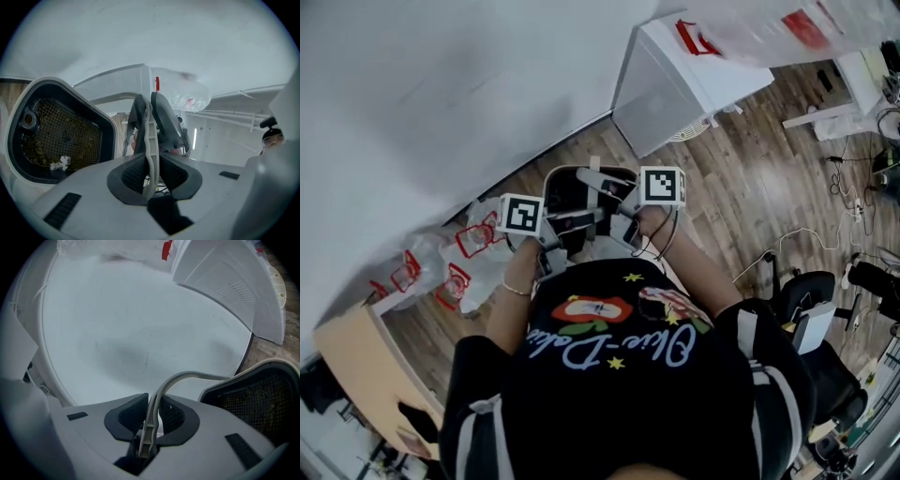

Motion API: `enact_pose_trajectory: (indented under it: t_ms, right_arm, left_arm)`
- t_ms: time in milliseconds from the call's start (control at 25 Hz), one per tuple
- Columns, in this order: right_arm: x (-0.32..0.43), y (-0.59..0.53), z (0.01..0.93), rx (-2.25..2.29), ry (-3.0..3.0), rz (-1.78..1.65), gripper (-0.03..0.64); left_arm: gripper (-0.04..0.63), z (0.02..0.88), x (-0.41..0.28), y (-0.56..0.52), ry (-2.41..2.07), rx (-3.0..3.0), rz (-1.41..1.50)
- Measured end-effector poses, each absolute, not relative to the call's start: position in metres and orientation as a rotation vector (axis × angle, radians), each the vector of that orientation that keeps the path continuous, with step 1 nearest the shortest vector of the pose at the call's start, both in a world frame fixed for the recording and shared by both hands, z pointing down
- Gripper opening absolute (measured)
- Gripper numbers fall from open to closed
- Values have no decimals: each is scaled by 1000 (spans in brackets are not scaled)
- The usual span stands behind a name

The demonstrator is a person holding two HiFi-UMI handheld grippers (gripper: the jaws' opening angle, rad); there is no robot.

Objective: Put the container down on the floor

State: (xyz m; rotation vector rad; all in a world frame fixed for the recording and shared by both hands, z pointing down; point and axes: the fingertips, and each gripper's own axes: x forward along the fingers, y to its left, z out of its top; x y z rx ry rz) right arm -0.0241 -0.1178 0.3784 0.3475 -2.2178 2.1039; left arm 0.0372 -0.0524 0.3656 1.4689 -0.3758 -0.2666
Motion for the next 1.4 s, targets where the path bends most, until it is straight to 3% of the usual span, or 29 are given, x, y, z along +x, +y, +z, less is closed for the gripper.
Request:
enact_pose_trajectory:
  t_ms: [720, 1400]
  right_arm:
    - [-29, -151, 431, 261, -2204, 1998, 60]
    - [-40, -170, 551, 253, -2151, 1927, 60]
  left_arm:
    - [63, 425, 41, -88, -398, 1363, -291]
    - [63, 550, 29, -107, -429, 1357, -212]
